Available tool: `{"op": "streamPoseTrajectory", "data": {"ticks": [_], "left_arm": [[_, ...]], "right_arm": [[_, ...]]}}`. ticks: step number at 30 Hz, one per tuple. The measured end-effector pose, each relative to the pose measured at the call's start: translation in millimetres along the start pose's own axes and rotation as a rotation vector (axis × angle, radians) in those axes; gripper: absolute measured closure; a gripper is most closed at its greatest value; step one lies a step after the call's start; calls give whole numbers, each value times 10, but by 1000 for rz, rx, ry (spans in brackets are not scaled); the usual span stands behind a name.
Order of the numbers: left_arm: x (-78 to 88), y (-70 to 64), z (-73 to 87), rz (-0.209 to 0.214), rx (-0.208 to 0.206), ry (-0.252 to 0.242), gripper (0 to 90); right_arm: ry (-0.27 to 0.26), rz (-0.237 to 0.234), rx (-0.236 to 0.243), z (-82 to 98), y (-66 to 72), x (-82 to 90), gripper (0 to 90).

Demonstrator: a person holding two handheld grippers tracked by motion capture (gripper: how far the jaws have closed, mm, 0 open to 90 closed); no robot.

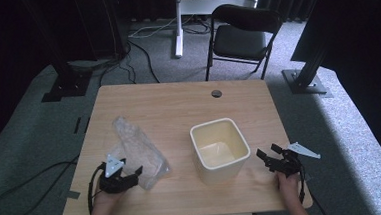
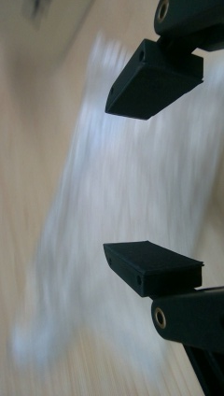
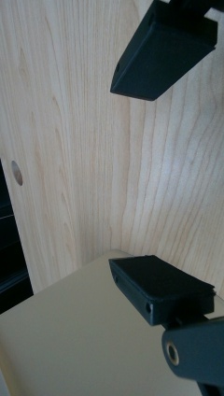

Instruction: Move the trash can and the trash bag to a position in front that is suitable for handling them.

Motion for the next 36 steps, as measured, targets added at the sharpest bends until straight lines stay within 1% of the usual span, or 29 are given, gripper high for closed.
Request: {"op": "streamPoseTrajectory", "data": {"ticks": [1, 4, 5, 6, 7, 8, 9, 11, 13, 14, 15, 16, 17, 18, 19, 20, 21, 23, 24, 26, 27, 28, 29, 30, 32, 33, 34, 35, 36], "left_arm": [[-21, 85, 22, -31, 38, 26, 193], [-108, 305, 108, -104, 96, 55, 193], [-108, 305, 108, -104, 96, 55, 193], [-182, 415, 155, -119, 118, 69, 193], [-182, 415, 155, -119, 118, 69, 193], [-252, 483, 173, -119, 120, 83, 194], [-289, 503, 173, -127, 111, 90, 194], [-381, 541, 164, -108, 95, 108, 195], [-424, 552, 155, -109, 91, 120, 199], [-527, 553, 134, -107, 61, 156, 199], [-527, 553, 134, -107, 61, 156, 199], [-629, 533, 112, -107, 12, 214, 200], [-629, 533, 112, -107, 12, 214, 214], [-656, 536, 92, -117, 38, 209, 214], [-673, 536, 78, -114, 39, 205, 271], [-688, 532, 56, -111, 20, 207, 294], [-706, 523, 37, -112, 12, 200, 335], [-742, 519, 8, -53, 12, 179, 507], [-765, 518, -11, -45, 15, 176, 543], [-812, 508, -53, -12, 3, 169, 683], [-838, 505, -76, 2, 2, 168, 730], [-838, 505, -76, 2, 2, 168, 802], [-934, 463, -156, 43, -32, 161, 882], [-968, 457, -177, 64, -34, 152, 900], [-999, 446, -200, 61, -46, 152, 900], [-1063, 426, -247, 95, -58, 142, 900], [-1063, 426, -247, 95, -58, 142, 900], [-1122, 400, -291, 123, -74, 133, 900], [-1147, 385, -313, 133, -85, 131, 900]], "right_arm": [[0, 1, 2, 0, -1, -1, 135], [-2, 0, -1, 1, 2, 0, 135], [-2, 0, -1, 1, 2, 0, 135], [-2, 1, 0, 1, 0, 0, 135], [-1, 1, 0, 0, 0, -1, 135], [-1, 2, 1, 0, 0, -2, 135], [0, 3, 1, 0, 1, -3, 135], [1, 4, 1, 0, 2, -4, 135], [0, 5, 1, 0, 2, -4, 135], [-1, 4, 1, 0, 2, -3, 135], [-1, 4, 1, 0, 2, -3, 135], [-1, 4, 0, 0, 0, -2, 135], [-1, 4, 0, 0, 0, -2, 135], [-2, 3, -1, 1, 0, -1, 135], [-1, 3, 0, 0, -1, -1, 135], [-1, 2, 0, 0, -1, -1, 135], [-1, 2, 0, 0, -1, -1, 135], [-1, 0, 0, 0, 0, -1, 135], [-1, 0, 1, 0, 0, -1, 135], [-1, -2, 1, 1, 0, 0, 135], [-1, -3, 1, 1, -1, 1, 135], [-1, -3, 1, 1, -1, 1, 135], [0, -5, 1, 1, -2, 2, 135], [0, -6, 1, 0, -2, 2, 135], [1, -6, 1, 0, -3, 2, 135], [1, -7, 1, 0, -4, 2, 135], [1, -7, 1, 0, -4, 2, 135], [1, -9, 0, 0, -6, 2, 135], [0, -9, 0, -1, -7, 1, 135]]}}
Point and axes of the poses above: each handheld gripper's, and its own axes: x roughly backward along the jaws, z roughly out of its underside, y roughly to its left, the point moved 1 cm from there along -x, roughly forward along the jaws, and after that the axes turned 14 degrees about -x, right-handed, at the moved point
